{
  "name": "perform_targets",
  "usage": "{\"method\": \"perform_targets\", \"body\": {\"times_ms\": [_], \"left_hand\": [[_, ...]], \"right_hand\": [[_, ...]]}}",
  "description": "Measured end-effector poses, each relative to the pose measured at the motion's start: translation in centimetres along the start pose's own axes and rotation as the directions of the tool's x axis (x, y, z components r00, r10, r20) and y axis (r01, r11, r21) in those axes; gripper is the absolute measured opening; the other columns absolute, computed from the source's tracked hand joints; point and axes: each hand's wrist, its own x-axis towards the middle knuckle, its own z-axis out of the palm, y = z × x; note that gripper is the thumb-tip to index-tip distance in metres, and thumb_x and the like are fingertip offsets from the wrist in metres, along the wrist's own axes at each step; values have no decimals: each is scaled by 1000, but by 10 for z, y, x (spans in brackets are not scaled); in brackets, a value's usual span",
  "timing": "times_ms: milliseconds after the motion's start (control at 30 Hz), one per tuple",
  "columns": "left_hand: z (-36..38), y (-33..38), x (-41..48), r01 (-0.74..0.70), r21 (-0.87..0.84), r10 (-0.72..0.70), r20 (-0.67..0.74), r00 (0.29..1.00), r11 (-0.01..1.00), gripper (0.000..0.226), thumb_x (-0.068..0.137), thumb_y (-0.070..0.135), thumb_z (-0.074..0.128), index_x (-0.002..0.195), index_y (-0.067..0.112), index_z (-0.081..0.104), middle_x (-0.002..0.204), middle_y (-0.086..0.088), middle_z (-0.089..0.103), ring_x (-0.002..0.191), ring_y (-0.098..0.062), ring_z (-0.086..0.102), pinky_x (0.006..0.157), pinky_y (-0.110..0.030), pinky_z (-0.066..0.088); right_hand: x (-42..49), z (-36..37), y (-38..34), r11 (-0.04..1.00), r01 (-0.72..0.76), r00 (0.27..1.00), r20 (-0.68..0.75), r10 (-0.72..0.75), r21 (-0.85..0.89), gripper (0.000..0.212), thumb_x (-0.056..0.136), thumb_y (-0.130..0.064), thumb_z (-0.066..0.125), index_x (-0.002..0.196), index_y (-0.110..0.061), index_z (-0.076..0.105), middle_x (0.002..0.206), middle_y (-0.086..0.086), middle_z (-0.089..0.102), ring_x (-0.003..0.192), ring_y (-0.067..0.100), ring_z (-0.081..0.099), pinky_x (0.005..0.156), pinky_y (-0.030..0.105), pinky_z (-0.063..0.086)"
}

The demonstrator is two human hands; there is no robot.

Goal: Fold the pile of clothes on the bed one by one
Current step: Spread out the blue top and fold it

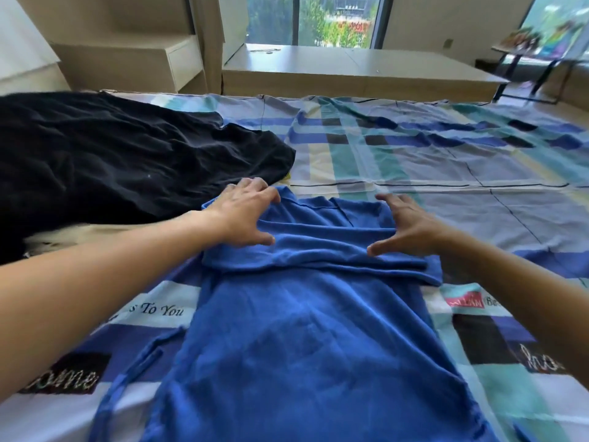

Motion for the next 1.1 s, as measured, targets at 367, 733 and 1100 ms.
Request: {"method": "perform_targets", "body": {"times_ms": [367,733,1100], "left_hand": [[12,-3,66,222,23,-212,411,887,975,81,58,59,90,117,13,57,110,-3,59,97,-28,57,82,-33,48],[-39,-19,55,36,44,-24,-243,970,998,31,70,48,69,77,19,63,72,1,53,90,-32,57,83,-39,31],[-30,6,-144,-430,-181,438,10,899,885,33,72,35,75,77,27,42,79,13,48,72,-7,46,65,-30,37]], "right_hand": [[77,-5,0,988,-98,914,383,135,-116,73,62,-37,92,123,-13,60,123,8,68,104,28,68,90,44,57],[56,-38,-5,994,62,957,-288,-32,95,23,69,-19,79,88,-10,69,89,15,68,86,34,64,77,46,54],[-137,-5,-25,936,337,934,92,-346,103,36,61,-32,88,83,-36,61,74,-19,58,66,-3,50,65,23,43]]}}
